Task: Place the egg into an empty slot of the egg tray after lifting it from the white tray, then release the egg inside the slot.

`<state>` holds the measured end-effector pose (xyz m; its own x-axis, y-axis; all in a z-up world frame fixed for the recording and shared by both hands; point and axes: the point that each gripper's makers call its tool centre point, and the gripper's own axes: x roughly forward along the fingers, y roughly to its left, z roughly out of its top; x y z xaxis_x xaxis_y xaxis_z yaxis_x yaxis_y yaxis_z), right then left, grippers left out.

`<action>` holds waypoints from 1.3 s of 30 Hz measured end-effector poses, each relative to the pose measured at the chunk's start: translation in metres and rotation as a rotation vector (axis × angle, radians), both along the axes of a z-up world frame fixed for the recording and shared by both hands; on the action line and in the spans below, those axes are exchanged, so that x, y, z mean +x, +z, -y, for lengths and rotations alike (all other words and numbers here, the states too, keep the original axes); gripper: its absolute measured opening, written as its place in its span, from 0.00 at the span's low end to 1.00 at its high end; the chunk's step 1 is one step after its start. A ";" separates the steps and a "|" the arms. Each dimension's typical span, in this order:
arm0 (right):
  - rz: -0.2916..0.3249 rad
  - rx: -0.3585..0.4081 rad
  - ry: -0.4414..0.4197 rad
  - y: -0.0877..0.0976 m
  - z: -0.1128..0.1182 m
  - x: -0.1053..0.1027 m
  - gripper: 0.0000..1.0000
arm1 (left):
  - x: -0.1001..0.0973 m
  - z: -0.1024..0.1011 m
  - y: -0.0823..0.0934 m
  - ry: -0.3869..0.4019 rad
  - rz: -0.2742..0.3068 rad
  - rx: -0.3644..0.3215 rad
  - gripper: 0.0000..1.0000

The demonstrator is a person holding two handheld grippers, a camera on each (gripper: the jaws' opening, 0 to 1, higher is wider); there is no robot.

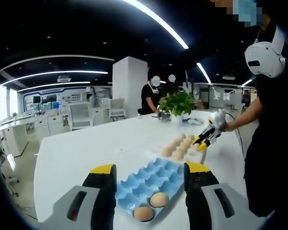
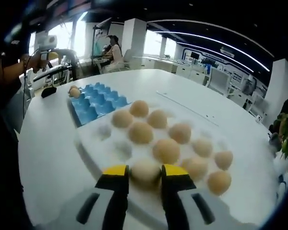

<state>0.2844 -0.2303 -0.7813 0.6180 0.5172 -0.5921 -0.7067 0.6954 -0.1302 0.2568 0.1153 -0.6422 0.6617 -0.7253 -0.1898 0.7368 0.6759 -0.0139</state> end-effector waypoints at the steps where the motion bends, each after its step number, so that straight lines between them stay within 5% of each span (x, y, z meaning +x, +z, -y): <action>1: -0.005 0.003 -0.001 0.000 -0.001 0.000 0.26 | 0.000 0.000 -0.001 -0.004 -0.002 0.001 0.57; 19: -0.011 -0.005 0.006 0.000 0.000 0.000 0.26 | -0.013 0.016 -0.016 -0.097 -0.059 0.063 0.58; 39: 0.008 -0.030 0.019 0.009 0.002 0.000 0.24 | -0.018 0.023 -0.014 -0.142 -0.071 0.053 0.58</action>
